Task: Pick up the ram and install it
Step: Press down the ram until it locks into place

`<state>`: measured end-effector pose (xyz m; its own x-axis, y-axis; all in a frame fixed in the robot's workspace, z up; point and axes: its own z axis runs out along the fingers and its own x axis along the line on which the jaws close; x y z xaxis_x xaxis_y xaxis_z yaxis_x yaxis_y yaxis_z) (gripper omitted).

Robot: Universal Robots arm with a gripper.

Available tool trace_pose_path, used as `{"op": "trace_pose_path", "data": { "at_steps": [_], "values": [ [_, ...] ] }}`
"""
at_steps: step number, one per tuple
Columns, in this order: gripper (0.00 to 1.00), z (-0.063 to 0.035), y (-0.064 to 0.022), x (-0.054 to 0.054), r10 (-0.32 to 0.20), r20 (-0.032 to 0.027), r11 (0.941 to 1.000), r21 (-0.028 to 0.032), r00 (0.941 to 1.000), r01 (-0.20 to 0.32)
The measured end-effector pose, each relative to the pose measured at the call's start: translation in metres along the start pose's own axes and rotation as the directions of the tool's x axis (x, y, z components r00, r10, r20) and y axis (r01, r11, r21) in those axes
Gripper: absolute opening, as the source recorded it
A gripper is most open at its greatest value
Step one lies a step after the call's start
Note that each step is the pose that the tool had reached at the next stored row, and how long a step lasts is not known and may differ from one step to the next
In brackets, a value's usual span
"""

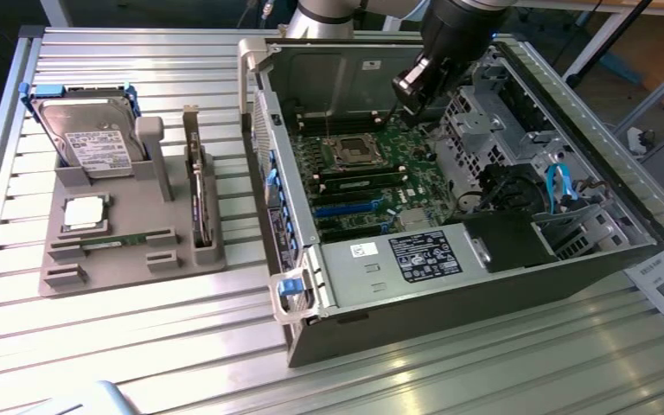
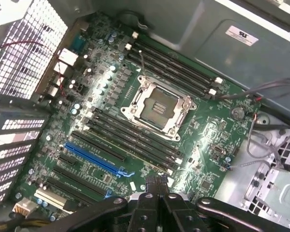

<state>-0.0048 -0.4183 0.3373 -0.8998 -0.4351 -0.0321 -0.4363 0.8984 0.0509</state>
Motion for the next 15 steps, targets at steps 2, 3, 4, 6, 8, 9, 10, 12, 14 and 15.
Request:
{"op": "trace_pose_path", "data": {
  "at_steps": [2,3,4,6,8,9,10,12,14,15],
  "values": [
    [0.1,0.0,0.0,0.0,0.028,0.0022,0.9996,0.0006,0.9996,-0.028],
    [0.1,0.0,0.0,0.0,0.046,0.0035,0.999,0.001,0.999,-0.046],
    [0.1,0.0001,0.0,0.0,0.073,0.0055,0.9973,0.0016,0.9973,-0.073],
    [0.1,0.0,0.0,0.0,0.11,0.008,0.9939,0.0022,0.9939,-0.11],
    [0.1,0.0001,0.0,0.0,0.135,0.0097,0.9908,0.0024,0.9908,-0.135],
    [0.1,0.0001,0.0,0.0,0.147,0.0105,0.9891,0.0025,0.989,-0.147],
    [0.1,0.0,0.0,0.0,0.16,0.0113,0.9872,0.0027,0.9871,-0.16],
    [0.1,0.0,0.0,0.0,0.183,0.013,0.983,0.0029,0.983,-0.183],
    [0.1,0.0001,0.0,0.0,0.208,0.0146,0.9781,0.0031,0.978,-0.208],
    [0.1,0.0,0.0,0.0,0.221,0.0155,0.9753,0.0032,0.9752,-0.221]
  ]
}}
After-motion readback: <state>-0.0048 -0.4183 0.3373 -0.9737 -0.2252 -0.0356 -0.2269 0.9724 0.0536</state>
